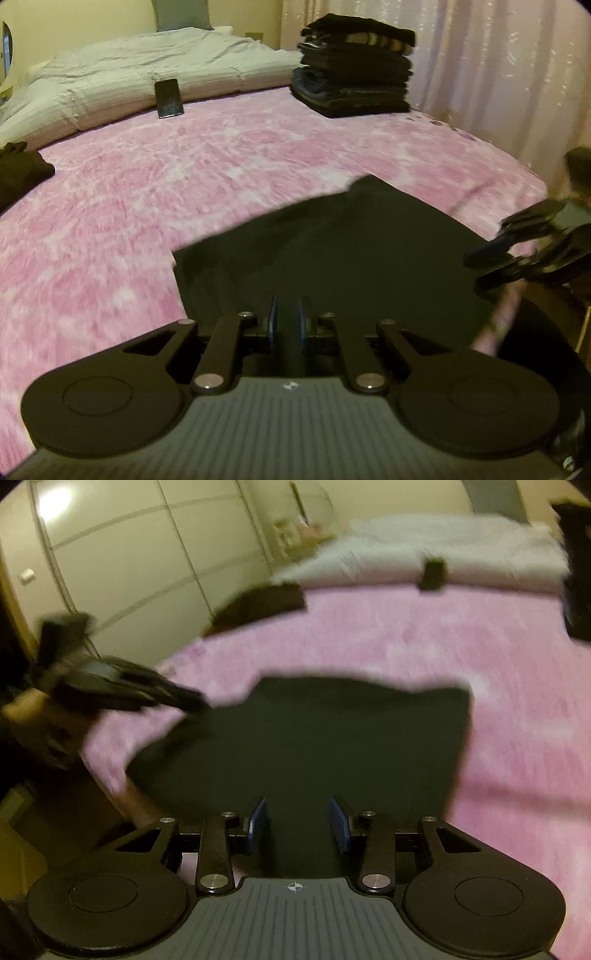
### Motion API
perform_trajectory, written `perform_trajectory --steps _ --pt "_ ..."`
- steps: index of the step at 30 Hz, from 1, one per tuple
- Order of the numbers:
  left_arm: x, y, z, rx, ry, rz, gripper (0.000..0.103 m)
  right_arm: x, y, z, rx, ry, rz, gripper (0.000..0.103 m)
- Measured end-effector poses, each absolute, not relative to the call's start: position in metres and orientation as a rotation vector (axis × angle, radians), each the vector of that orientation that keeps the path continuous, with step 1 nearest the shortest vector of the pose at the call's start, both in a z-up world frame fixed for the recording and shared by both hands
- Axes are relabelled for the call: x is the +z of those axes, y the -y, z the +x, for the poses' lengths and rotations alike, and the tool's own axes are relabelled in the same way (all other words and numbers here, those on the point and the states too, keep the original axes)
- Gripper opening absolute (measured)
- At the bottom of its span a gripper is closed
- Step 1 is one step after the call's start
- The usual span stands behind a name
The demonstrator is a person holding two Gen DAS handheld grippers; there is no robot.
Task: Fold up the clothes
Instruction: 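Press the folded shirt flat with the left gripper and withdraw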
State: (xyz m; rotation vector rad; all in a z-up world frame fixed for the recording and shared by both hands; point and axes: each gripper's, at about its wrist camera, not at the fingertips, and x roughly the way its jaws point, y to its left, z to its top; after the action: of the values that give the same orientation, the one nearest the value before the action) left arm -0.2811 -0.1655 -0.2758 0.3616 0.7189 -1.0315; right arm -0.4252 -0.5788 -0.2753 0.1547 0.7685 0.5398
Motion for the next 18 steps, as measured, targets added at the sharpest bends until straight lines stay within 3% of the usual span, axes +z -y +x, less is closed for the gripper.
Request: perform_trajectory --steps 6,13,18 --pt "-0.308 0.138 -0.329 -0.959 -0.727 0.468 0.01 -0.281 0.605 -0.461 0.382 -0.773 0.144 0.042" --pt "-0.296 0.115 -0.349 -0.84 -0.68 0.456 0.013 -0.255 0.574 -0.483 0.414 -0.686 0.066 0.042" --pt "-0.298 0.12 -0.367 -0.884 -0.656 0.453 0.014 -0.281 0.564 -0.465 0.454 -0.744 0.115 0.042"
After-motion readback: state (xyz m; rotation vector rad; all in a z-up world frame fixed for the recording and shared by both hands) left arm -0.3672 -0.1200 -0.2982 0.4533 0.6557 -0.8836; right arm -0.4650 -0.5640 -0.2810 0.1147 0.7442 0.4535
